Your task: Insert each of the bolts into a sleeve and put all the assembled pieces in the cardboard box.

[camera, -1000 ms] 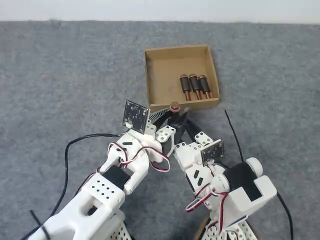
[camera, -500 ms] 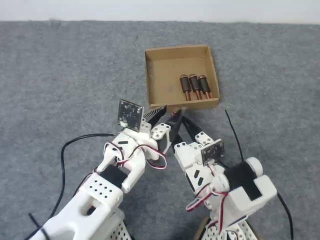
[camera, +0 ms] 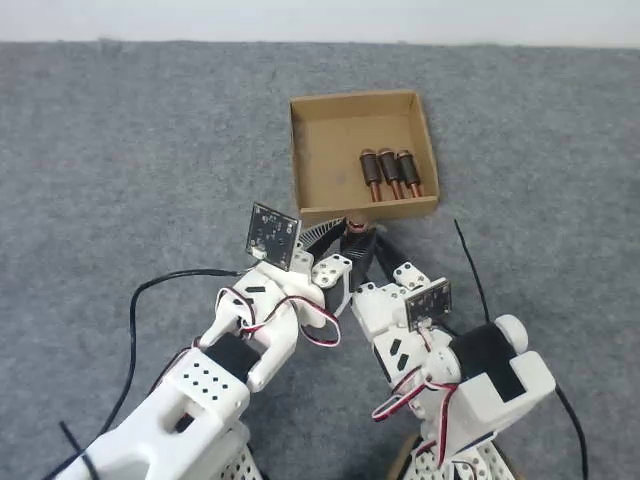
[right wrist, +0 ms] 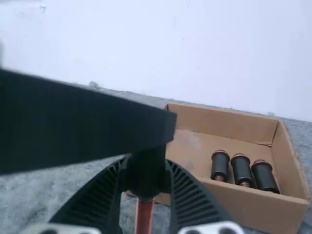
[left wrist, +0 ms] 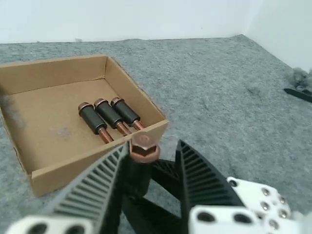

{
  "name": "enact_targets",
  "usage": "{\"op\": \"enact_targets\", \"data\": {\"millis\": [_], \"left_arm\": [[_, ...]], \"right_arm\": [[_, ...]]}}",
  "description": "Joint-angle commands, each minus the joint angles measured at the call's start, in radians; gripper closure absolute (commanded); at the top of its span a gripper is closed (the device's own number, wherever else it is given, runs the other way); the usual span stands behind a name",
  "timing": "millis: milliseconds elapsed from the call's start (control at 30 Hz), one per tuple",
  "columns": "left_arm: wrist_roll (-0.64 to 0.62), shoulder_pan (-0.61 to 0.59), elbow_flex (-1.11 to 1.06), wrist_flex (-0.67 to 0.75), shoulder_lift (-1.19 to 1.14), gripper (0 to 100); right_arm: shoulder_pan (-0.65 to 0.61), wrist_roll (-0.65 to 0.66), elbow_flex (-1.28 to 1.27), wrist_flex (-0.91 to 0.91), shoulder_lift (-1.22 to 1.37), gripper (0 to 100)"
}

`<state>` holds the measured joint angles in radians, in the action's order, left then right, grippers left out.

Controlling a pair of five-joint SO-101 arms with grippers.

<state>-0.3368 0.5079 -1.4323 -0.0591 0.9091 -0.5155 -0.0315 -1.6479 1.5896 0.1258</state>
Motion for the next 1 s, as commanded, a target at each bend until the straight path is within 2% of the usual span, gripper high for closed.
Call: {"op": "enact_targets", "data": {"millis": [0, 267, 467, 967], "left_arm": [[-0.012, 0.012, 0.03, 0.003, 0.037, 86], [-0.008, 0.011, 0.028, -0.011, 0.115, 86], [-0.008, 0.002, 0.028, -0.184, 0.305, 86], [-0.009, -0.313, 0.024, -0.503, 0.899, 86]], "right_arm": [[0.005, 0.017, -0.028, 0.028, -0.048, 99.2], [0.028, 0.017, -0.023, 0.028, -0.051, 99.2], [0.03, 0.017, -0.021, 0.028, -0.047, 99.2], [0.03, 0.017, -0.021, 0.027, -0.044, 99.2]]}}
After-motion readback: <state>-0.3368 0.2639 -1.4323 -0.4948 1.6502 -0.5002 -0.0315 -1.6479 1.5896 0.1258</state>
